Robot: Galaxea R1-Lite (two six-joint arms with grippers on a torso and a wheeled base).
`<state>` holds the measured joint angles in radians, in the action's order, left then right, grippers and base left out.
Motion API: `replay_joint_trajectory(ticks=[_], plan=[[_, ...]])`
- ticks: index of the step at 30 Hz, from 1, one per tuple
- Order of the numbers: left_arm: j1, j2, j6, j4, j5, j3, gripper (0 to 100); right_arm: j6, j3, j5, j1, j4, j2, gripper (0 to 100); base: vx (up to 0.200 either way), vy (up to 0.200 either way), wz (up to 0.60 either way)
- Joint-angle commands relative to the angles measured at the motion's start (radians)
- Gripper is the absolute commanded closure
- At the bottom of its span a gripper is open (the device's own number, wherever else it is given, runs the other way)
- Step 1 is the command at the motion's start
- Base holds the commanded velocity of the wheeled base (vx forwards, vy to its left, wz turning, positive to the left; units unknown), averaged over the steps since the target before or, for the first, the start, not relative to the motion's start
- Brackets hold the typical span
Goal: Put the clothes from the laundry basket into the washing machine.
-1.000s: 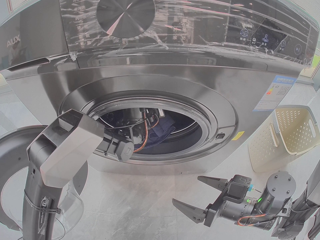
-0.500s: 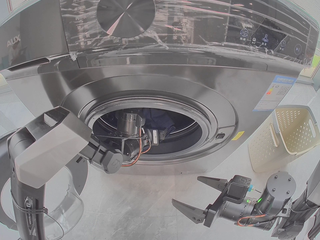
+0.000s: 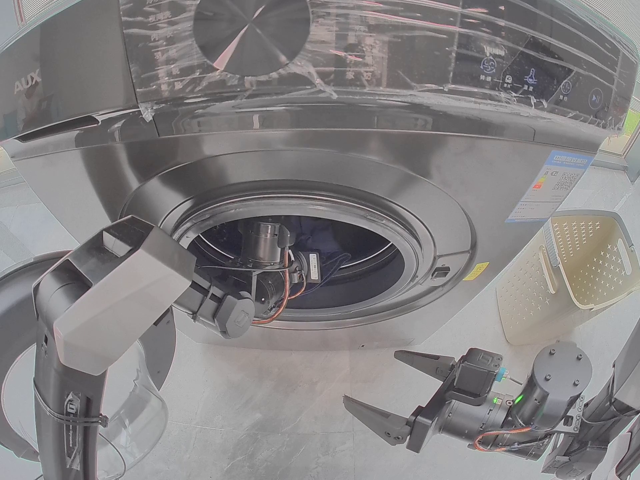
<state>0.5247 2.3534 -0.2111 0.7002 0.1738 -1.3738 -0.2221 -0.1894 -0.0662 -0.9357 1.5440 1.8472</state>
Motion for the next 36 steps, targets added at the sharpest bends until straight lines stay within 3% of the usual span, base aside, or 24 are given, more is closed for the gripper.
replay_joint_trajectory(ticks=[1, 5, 8, 18, 22, 23, 25, 28, 30, 34, 36], plan=[[-0.002, 0.02, -0.031, 0.01, 0.001, -0.064, 100, 0.0, -0.005, 0.0, 0.002, 0.001, 0.001, 0, 0.0, 0.0, 0.0], [-0.002, 0.053, -0.123, 0.024, 0.018, -0.175, 100, 0.0, -0.007, 0.0, 0.002, 0.001, 0.001, 0, 0.0, 0.0, 0.0], [-0.002, 0.078, -0.154, 0.067, 0.023, -0.234, 100, 0.0, -0.01, 0.0, 0.005, 0.001, 0.001, 0, 0.0, 0.0, 0.0], [-0.008, 0.141, -0.139, 0.243, 0.047, -0.326, 100, 0.0, -0.012, 0.0, 0.006, 0.002, 0.001, 0, 0.0, 0.0, 0.0], [-0.006, 0.089, -0.123, 0.237, 0.047, -0.245, 100, 0.0, -0.012, 0.0, 0.008, 0.001, 0.001, 0, 0.0, 0.0, 0.0], [-0.002, 0.053, -0.122, 0.228, 0.044, -0.209, 0, 0.0, -0.012, 0.0, 0.008, 0.001, 0.001, 0, 0.0, 0.0, 0.0], [0.0, 0.003, -0.11, 0.18, 0.035, -0.14, 0, 0.0, -0.013, 0.0, 0.008, 0.001, 0.001, 0, 0.0, 0.0, 0.0], [-0.002, -0.097, -0.047, 0.064, 0.033, -0.034, 0, 0.0, -0.013, 0.0, 0.003, 0.001, 0.001, 0, 0.0, 0.0, 0.0], [0.001, -0.138, -0.019, 0.019, 0.035, 0.01, 0, 0.0, -0.013, 0.0, 0.002, 0.001, 0.003, 0, 0.0, 0.0, 0.0], [0.009, -0.177, 0.016, -0.036, 0.038, 0.088, 0, 0.0, -0.012, 0.0, 0.003, 0.002, 0.003, 0, 0.0, 0.0, 0.0], [0.012, -0.183, 0.021, -0.068, 0.041, 0.121, 0, -0.002, -0.012, 0.0, 0.003, 0.002, 0.003, 0, 0.0, 0.0, 0.0]])
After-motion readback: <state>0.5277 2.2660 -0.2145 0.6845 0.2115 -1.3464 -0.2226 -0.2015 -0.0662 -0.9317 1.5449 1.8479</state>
